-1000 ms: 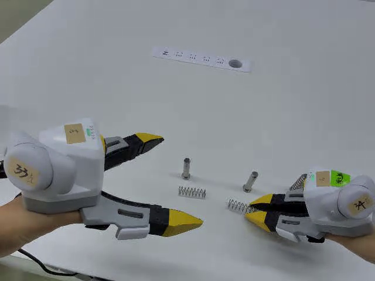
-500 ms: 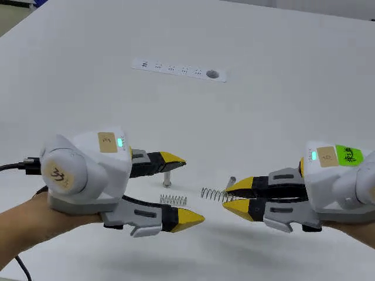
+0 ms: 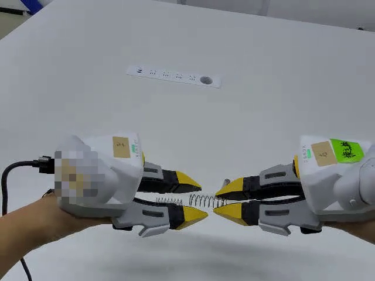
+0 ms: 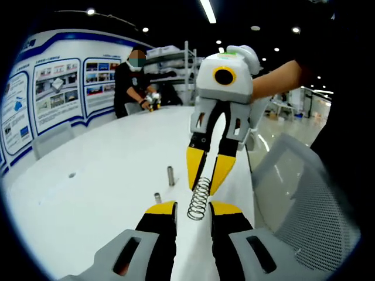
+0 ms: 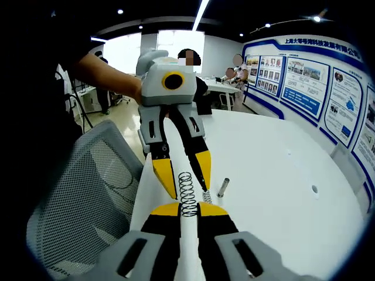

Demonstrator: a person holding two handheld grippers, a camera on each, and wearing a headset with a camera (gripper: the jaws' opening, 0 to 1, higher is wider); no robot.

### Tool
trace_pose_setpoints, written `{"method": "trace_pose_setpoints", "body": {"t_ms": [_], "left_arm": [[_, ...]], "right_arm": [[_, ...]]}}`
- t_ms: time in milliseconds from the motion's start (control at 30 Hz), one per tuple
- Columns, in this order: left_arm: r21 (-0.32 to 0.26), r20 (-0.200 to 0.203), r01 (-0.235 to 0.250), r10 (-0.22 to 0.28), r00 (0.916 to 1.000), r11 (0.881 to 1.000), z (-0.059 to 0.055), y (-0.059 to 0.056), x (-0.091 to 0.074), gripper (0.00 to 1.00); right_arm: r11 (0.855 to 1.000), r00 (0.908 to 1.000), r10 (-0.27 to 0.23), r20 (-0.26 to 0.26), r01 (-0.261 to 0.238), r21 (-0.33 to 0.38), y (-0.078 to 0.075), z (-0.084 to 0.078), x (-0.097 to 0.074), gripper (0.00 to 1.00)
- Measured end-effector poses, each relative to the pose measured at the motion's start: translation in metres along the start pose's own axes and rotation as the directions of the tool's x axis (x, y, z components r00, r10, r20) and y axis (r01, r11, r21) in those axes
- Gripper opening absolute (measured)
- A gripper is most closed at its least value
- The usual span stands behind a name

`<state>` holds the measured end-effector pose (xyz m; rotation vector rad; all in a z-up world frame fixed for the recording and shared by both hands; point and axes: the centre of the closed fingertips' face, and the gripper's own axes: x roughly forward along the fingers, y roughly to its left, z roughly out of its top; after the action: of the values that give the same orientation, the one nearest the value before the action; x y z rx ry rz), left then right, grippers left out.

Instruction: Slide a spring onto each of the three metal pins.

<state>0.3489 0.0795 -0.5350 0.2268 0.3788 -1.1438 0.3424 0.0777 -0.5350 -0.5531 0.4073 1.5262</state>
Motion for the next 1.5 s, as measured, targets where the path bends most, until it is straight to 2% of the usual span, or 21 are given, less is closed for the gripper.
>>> {"method": "trace_pose_setpoints", "body": {"t_ms": [233, 467, 567, 600, 700, 767, 867, 1000, 1167, 1233, 1333, 1500], "left_arm": [[0.005, -0.005, 0.021, -0.021, 0.9998, 1.0, 0.0, -0.004, 0.002, 0.14], [0.006, -0.015, 0.039, -0.039, 0.9991, 0.999, 0.0, -0.006, 0.003, 0.11], [0.045, -0.056, 0.062, -0.059, 0.9966, 0.997, -0.005, -0.009, 0.004, 0.1], [0.102, -0.064, 0.056, -0.05, 0.9967, 0.993, -0.004, -0.007, 0.004, 0.09], [0.093, -0.067, 0.064, -0.058, 0.9961, 0.994, -0.004, -0.009, 0.005, 0.09], [0.093, -0.061, 0.067, -0.061, 0.9962, 0.993, -0.003, -0.009, 0.004, 0.09], [0.107, -0.062, 0.067, -0.061, 0.9962, 0.992, -0.003, -0.009, 0.003, 0.09], [0.116, -0.07, 0.072, -0.064, 0.9955, 0.991, -0.003, -0.009, 0.002, 0.09], [0.118, -0.07, 0.073, -0.065, 0.9954, 0.99, -0.003, -0.009, 0.001, 0.09], [0.118, -0.073, 0.081, -0.073, 0.9947, 0.99, -0.004, -0.011, 0.001, 0.09], [0.126, -0.076, 0.089, -0.08, 0.9939, 0.988, -0.004, -0.013, 0.003, 0.09], [0.12, -0.042, 0.075, -0.07, 0.9966, 0.99, 0.003, -0.011, 0.005, 0.09]], "right_arm": [[1.0, 1.0, 0.001, 0.0, -0.001, -0.001, 0.0, 0.001, -0.002, 0.1], [1.0, 1.0, 0.006, -0.005, -0.006, -0.007, 0.0, 0.0, -0.002, 0.1], [1.0, 0.9998, 0.015, -0.01, -0.015, -0.02, 0.002, 0.0, -0.002, 0.1], [0.999, 0.9998, 0.01, -0.017, -0.01, -0.031, 0.002, -0.001, -0.001, 0.1], [0.999, 0.9997, 0.019, -0.016, -0.019, -0.035, 0.002, -0.003, -0.001, 0.11], [0.998, 0.9998, 0.019, -0.004, -0.019, -0.055, 0.002, -0.001, -0.001, 0.12], [0.992, 0.9994, 0.018, -0.028, -0.022, -0.128, 0.003, -0.003, 0.001, 0.12], [0.994, 0.9984, 0.039, -0.042, -0.043, -0.102, 0.005, -0.006, 0.005, 0.15], [0.995, 0.9983, 0.048, -0.033, -0.051, -0.088, 0.004, -0.004, 0.006, 0.12], [0.997, 0.9971, 0.07, -0.032, -0.071, -0.03, 0.006, -0.005, 0.005, 0.11], [0.997, 0.9966, 0.078, -0.027, -0.078, -0.01, 0.006, -0.003, 0.001, 0.11], [0.998, 0.9977, 0.064, 0.024, -0.064, 0.028, 0.003, 0.007, -0.01, 0.1]]}}
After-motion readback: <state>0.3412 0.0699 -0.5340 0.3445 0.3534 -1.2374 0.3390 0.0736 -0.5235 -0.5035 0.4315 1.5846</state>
